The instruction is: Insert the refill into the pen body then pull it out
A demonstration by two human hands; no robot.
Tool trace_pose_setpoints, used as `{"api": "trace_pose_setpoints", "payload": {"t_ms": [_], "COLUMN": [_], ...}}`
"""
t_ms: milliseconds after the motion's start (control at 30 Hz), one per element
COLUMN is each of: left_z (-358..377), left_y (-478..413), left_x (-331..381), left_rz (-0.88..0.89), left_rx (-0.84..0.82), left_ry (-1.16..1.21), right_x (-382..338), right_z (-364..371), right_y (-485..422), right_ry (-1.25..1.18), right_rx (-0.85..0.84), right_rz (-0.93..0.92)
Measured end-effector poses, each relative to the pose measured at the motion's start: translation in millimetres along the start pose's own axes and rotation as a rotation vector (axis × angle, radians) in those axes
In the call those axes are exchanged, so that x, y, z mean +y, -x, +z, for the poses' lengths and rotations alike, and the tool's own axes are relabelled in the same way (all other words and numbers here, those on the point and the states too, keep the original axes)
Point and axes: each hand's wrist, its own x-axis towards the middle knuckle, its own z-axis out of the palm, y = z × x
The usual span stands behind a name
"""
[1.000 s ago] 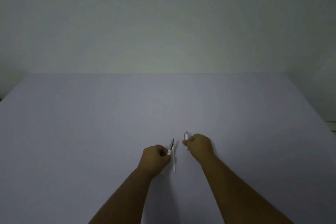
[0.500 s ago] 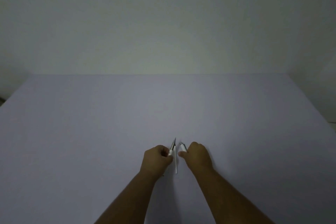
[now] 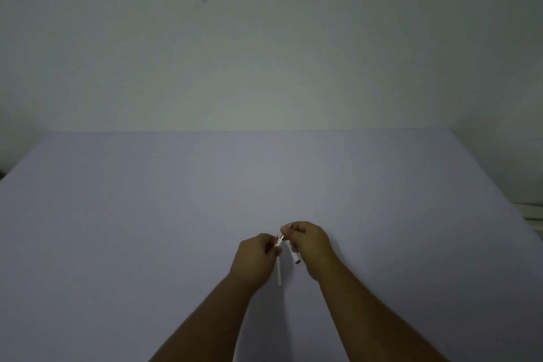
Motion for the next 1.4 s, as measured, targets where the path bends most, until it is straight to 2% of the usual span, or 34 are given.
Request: {"api": "trace_pose_setpoints", "payload": {"t_ms": [133,267,433,567,700,833,967,1133,1300,1400], "left_z": [-5.0,-5.4,-8.6,-10.4,-13.0,-14.0,-15.6,-16.8,-14.9,-13.5], "left_y": [-1.5,0.5,2.6,4.2,5.6,7.5,8.7,8.7,10.3,11.0], "left_x": [2.8,5.3,11.2,15.4,16.6,17.8,17.2,17.1,16.3,17.3], "left_rz": [0.034,0.026,0.026,0.030,0.032,0.033,0.032,0.038,0.029,0.039], "left_rx": [0.002,0.000,0.011,0.002,0.008,0.003,0.002,0.004,0.006,-0.001], "left_ry": [-0.035,-0.044,-0.079,-0.071,-0.093,-0.096,-0.110,-0.098,-0.089,-0.083], "right_x": [-1.9,-3.2,-7.1,-6.8,-9.5,-9.1,-12.1,-10.1,-10.9,-9.3], "right_z": [-4.8,-7.0,-10.1,-9.7,-8.5,-7.8,-8.1,-7.7,-7.2,-7.3], "right_y": [2.0,2.5,3.7,3.7,4.3,6.1,6.4,7.7,7.1,8.0], "right_ry": [-0.120,0.002,-0.194,-0.114,-0.255,-0.161,-0.285,-0.122,-0.248,-0.109], "right_rx": [-0.075,-0.039,-0.109,-0.038,-0.077,-0.020,-0.053,0.009,-0.021,0.002], "right_rz": [0.056,0.072,0.067,0.073,0.082,0.099,0.092,0.088,0.090,0.095]}}
